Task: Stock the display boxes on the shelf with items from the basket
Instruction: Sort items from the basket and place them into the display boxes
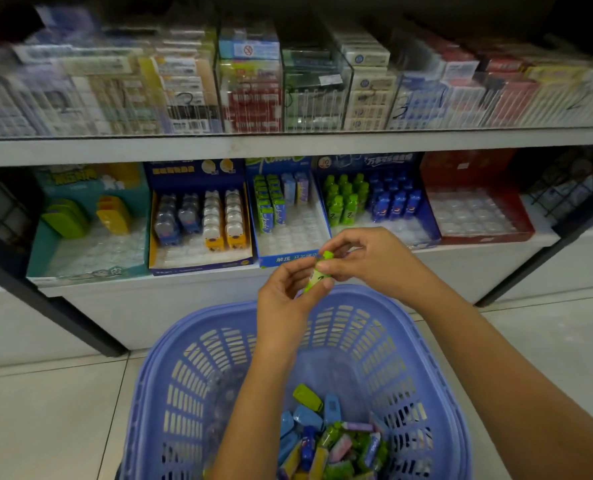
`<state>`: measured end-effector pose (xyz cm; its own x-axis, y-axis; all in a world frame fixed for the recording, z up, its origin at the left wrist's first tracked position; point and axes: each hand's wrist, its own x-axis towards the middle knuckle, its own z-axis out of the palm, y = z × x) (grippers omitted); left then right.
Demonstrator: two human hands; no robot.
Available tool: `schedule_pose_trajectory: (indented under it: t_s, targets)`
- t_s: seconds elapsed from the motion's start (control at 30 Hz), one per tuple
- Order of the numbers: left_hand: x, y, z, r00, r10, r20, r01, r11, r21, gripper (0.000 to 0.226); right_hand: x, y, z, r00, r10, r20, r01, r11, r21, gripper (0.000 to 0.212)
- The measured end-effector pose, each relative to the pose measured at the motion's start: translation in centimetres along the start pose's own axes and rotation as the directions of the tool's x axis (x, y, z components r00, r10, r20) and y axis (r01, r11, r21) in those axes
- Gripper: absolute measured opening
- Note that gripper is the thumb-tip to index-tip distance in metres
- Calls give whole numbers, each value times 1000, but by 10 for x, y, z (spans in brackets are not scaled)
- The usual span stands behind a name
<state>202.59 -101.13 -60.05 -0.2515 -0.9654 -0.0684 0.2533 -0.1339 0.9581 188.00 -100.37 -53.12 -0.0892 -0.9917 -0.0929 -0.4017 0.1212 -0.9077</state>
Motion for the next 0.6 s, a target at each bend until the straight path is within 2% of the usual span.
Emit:
schedule_pose_trajectory:
  t_s: [0.1, 0.2, 0.3, 0.4, 0.47, 0.5, 0.6]
  targets:
    - [-2, 2, 3, 999, 9, 51, -12, 998, 57, 29, -6, 2, -5, 1000, 3, -5, -3, 999, 45, 16]
    - [-3, 2, 2, 992, -46, 113, 47, 999, -9, 29, -6, 3, -9, 999, -5, -51, 11, 994, 106, 19]
    - [-1, -1, -3, 993, -58, 106, 60, 998, -22, 36, -6, 5, -3, 996, 43, -75, -31, 988, 150, 17]
    - [2, -3, -4, 994, -27, 105, 22, 999, 42, 33, -4, 8, -1, 996, 48, -78, -37, 991, 131, 12]
    - [4, -3, -3, 993, 46, 105, -69, 971, 229, 34, 3, 10, -10, 985, 15, -174, -5, 998, 61, 12]
    - [8, -4, -2, 989, 93, 113, -129, 919, 373, 36, 9, 12, -19, 967, -21, -256, 19, 1000, -11, 13]
    - [23, -3, -2, 969, 165, 184, -247, 653, 716, 45, 32, 16, -53, 890, -163, -426, 31, 953, -300, 18]
